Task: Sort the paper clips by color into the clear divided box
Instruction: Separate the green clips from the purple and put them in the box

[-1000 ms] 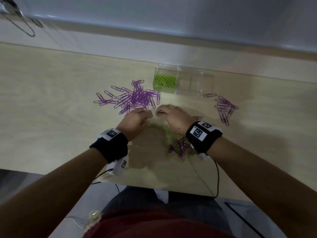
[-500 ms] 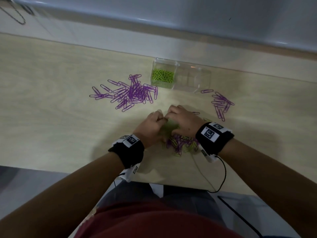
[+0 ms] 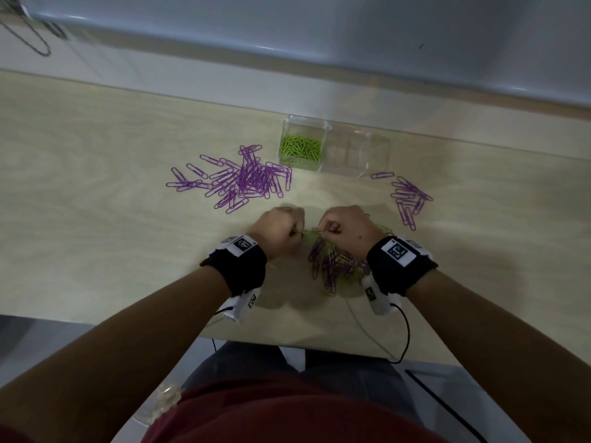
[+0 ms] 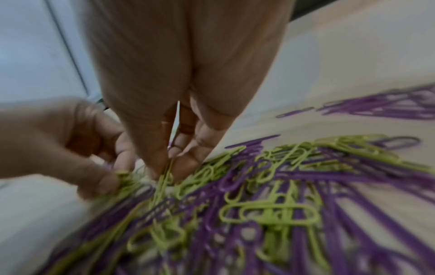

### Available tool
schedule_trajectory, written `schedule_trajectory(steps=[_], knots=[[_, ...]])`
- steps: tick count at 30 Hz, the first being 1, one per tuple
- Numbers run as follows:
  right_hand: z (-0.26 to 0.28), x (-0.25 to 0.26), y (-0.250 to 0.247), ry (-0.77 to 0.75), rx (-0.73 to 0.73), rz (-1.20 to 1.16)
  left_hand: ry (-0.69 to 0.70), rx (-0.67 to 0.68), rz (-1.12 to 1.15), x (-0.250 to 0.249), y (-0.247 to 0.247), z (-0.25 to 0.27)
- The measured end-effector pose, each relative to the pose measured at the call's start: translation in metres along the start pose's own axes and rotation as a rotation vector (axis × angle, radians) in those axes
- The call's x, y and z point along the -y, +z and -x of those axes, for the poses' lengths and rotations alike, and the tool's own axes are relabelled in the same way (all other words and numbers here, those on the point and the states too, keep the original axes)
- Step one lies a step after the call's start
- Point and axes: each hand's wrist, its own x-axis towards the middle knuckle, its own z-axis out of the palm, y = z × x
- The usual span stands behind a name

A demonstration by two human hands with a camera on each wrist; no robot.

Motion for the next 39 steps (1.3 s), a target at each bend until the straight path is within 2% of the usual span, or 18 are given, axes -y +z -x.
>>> schedule_trajectory(steps=[2,5,7,10,14,17,19,21,23,26,29,31,32,35,39], knots=[[-0.001,-0.001,-0.006,0.112,-0.035,-0.194,-0.075,-0.010,0.162,0.005,-0.004,-0.002],[-0.003,0.006,-0.021,0.182,-0.076,-0.501,-0.129,-0.032,0.381,0.007,-0.012,-0.002],[-0.008,0.016,-0.036,0.187,-0.131,-0.660,-0.173,-0.029,0.494,0.010,-0.017,-0.003],[-0.030,0.032,-0.060,0.110,-0.223,-0.731,-0.237,-0.075,0.595,0.012,-0.033,-0.006],[-0.078,0.052,-0.083,0.006,-0.391,-0.665,-0.228,-0.210,0.707,0.007,-0.068,-0.017],[-0.108,0.058,-0.083,-0.047,-0.511,-0.334,-0.197,-0.377,0.646,0.008,-0.091,-0.035],[-0.115,0.054,-0.076,-0.065,-0.438,-0.097,-0.202,-0.496,0.578,0.005,-0.099,-0.053],[-0.110,0.044,-0.070,-0.080,-0.357,0.055,-0.193,-0.555,0.476,-0.002,-0.100,-0.072],[-0.096,0.033,-0.071,-0.089,-0.402,0.068,-0.179,-0.516,0.340,-0.008,-0.095,-0.089],[-0.061,0.014,-0.073,-0.089,-0.503,0.041,-0.168,-0.341,0.108,-0.011,-0.085,-0.103],[-0.019,-0.006,-0.063,-0.073,-0.318,0.068,-0.051,-0.288,-0.060,-0.017,-0.071,-0.086],[0.007,-0.014,-0.051,-0.064,-0.176,0.127,0.052,-0.260,-0.066,-0.025,-0.057,-0.059],[0.018,-0.015,-0.044,-0.068,-0.116,0.153,0.060,-0.188,-0.066,-0.029,-0.048,-0.042],[0.039,-0.011,-0.020,-0.101,0.026,0.217,-0.092,0.070,-0.113,-0.035,-0.015,-0.004],[0.043,-0.006,0.009,-0.105,-0.018,0.273,-0.273,0.056,-0.117,-0.039,0.015,0.012]])
